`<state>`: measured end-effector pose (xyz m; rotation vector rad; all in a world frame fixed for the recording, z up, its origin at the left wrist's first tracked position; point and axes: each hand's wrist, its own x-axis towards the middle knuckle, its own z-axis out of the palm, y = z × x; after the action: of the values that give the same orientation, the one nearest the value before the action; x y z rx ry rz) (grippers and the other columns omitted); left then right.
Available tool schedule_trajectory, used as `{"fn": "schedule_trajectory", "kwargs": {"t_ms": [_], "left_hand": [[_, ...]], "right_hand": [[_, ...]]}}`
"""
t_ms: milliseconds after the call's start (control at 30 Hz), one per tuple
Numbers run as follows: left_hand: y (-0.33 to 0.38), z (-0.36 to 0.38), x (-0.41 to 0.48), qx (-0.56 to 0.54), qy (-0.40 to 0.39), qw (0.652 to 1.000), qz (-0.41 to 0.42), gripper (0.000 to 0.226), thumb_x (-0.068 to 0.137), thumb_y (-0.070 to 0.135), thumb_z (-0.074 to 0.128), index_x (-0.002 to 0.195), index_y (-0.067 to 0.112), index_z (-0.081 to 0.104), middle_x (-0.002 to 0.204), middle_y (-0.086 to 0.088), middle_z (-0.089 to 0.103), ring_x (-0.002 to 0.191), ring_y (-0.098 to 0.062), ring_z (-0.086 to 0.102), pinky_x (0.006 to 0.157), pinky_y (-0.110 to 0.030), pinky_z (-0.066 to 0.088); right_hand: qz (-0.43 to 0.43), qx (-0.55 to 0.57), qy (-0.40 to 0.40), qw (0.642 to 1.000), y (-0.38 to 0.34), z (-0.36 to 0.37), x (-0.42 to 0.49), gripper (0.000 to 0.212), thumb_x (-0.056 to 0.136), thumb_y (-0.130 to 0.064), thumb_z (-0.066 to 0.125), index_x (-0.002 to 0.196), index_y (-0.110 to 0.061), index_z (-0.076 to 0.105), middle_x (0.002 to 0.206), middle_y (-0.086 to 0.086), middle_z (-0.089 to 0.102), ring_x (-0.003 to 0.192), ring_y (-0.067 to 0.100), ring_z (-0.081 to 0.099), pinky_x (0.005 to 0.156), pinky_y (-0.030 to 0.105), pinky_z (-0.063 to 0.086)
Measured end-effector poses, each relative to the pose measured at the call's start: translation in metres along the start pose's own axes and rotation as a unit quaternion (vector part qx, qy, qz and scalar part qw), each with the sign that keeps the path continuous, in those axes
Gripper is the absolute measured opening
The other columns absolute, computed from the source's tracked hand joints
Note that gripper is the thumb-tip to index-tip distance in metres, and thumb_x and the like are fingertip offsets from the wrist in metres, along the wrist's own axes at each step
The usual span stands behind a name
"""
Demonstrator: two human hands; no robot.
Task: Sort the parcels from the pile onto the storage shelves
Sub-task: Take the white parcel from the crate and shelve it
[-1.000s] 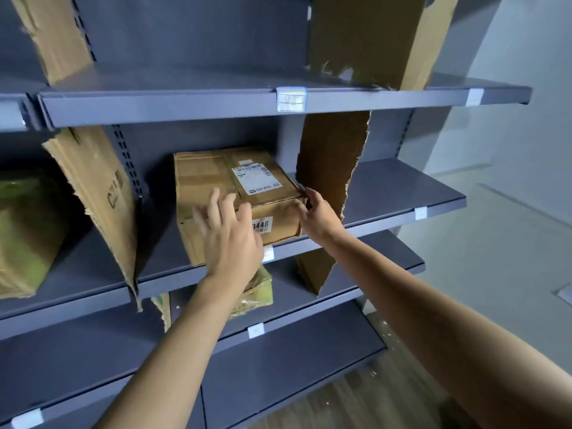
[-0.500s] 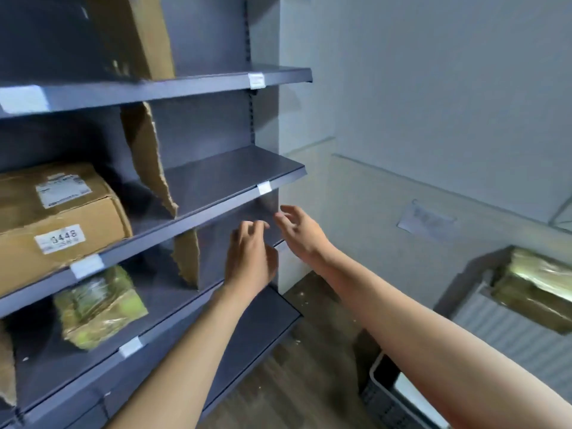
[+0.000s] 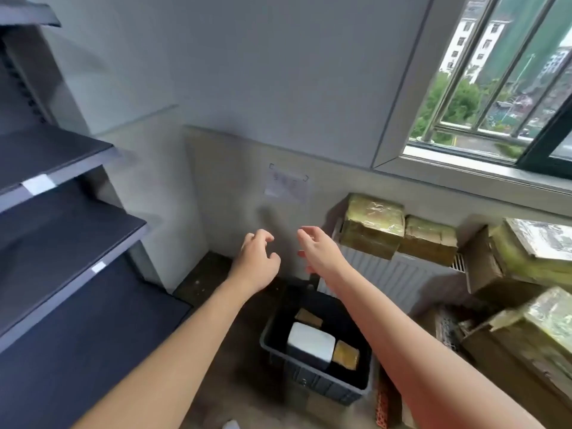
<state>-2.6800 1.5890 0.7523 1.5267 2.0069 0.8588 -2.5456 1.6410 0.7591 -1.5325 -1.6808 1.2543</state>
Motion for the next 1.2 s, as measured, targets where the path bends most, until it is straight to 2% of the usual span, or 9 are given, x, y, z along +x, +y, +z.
{"fn": "schedule_trajectory", "kwargs": {"t_ms": [267, 467, 600, 767, 867, 1000, 1100, 1200], "left_hand": [[0.021, 0.114, 0.103, 0.01, -0.135, 0.99, 0.035, 0.037, 0.094, 0.017, 0.053, 0.13, 0.016, 0.049, 0.132, -0.007, 0.046, 0.121, -0.024, 0.048, 0.103, -0.039, 0.043], [-0.014, 0.197, 0.175, 0.037, -0.233, 0.972, -0.005, 0.036, 0.092, 0.017, 0.053, 0.128, 0.014, 0.05, 0.129, -0.009, 0.047, 0.122, -0.028, 0.048, 0.104, -0.042, 0.041], [-0.049, 0.256, 0.203, 0.047, -0.275, 0.959, -0.057, 0.036, 0.092, 0.017, 0.053, 0.129, 0.014, 0.051, 0.129, -0.01, 0.049, 0.121, -0.027, 0.049, 0.103, -0.037, 0.041], [-0.127, 0.338, 0.212, 0.044, -0.305, 0.939, -0.153, 0.036, 0.094, 0.019, 0.052, 0.13, 0.018, 0.05, 0.132, -0.006, 0.049, 0.115, -0.021, 0.052, 0.092, -0.03, 0.042], [-0.192, 0.395, 0.217, 0.058, -0.314, 0.928, -0.19, 0.039, 0.096, 0.02, 0.051, 0.134, 0.018, 0.048, 0.134, -0.004, 0.046, 0.108, -0.017, 0.05, 0.086, -0.027, 0.039], [-0.266, 0.462, 0.216, 0.082, -0.328, 0.916, -0.217, 0.046, 0.097, 0.019, 0.051, 0.142, 0.015, 0.042, 0.142, -0.004, 0.044, 0.125, -0.021, 0.049, 0.091, -0.026, 0.038], [-0.315, 0.511, 0.221, 0.061, -0.322, 0.908, -0.259, 0.051, 0.097, 0.021, 0.051, 0.146, 0.015, 0.039, 0.145, -0.004, 0.043, 0.126, -0.023, 0.048, 0.097, -0.03, 0.041], [-0.36, 0.554, 0.225, 0.046, -0.312, 0.905, -0.286, 0.048, 0.097, 0.017, 0.05, 0.144, 0.012, 0.041, 0.143, -0.008, 0.045, 0.124, -0.025, 0.049, 0.089, -0.027, 0.038]], "right_hand": [[0.098, -0.009, 0.059, 0.993, 0.081, -0.056, 0.083, 0.044, 0.101, -0.041, 0.04, 0.139, -0.02, 0.048, 0.134, 0.001, 0.058, 0.119, 0.02, 0.057, 0.101, 0.045, 0.05], [0.217, 0.007, 0.088, 0.972, 0.163, -0.063, 0.154, 0.044, 0.102, -0.039, 0.04, 0.139, -0.017, 0.048, 0.136, 0.003, 0.056, 0.121, 0.024, 0.055, 0.104, 0.046, 0.047], [0.275, 0.018, 0.083, 0.958, 0.222, -0.056, 0.189, 0.045, 0.101, -0.041, 0.042, 0.138, -0.018, 0.051, 0.135, 0.003, 0.057, 0.121, 0.023, 0.054, 0.104, 0.047, 0.046], [0.316, 0.015, 0.051, 0.947, 0.332, -0.027, 0.223, 0.043, 0.101, -0.041, 0.042, 0.137, -0.019, 0.053, 0.133, 0.004, 0.059, 0.119, 0.022, 0.056, 0.104, 0.043, 0.045], [0.326, -0.017, 0.021, 0.945, 0.415, -0.006, 0.245, 0.043, 0.103, -0.039, 0.042, 0.139, -0.016, 0.051, 0.137, 0.003, 0.057, 0.125, 0.02, 0.052, 0.095, 0.026, 0.038], [0.359, -0.026, -0.006, 0.933, 0.515, 0.034, 0.26, 0.047, 0.104, -0.039, 0.041, 0.142, -0.013, 0.048, 0.14, 0.005, 0.056, 0.125, 0.022, 0.051, 0.091, 0.025, 0.035], [0.387, -0.014, -0.019, 0.922, 0.587, 0.065, 0.268, 0.05, 0.103, -0.039, 0.042, 0.146, -0.014, 0.044, 0.143, 0.005, 0.052, 0.129, 0.024, 0.049, 0.101, 0.03, 0.038], [0.394, 0.007, -0.022, 0.919, 0.648, 0.09, 0.278, 0.054, 0.102, -0.04, 0.044, 0.149, -0.014, 0.039, 0.15, 0.002, 0.046, 0.136, 0.023, 0.045, 0.113, 0.035, 0.034]]}}
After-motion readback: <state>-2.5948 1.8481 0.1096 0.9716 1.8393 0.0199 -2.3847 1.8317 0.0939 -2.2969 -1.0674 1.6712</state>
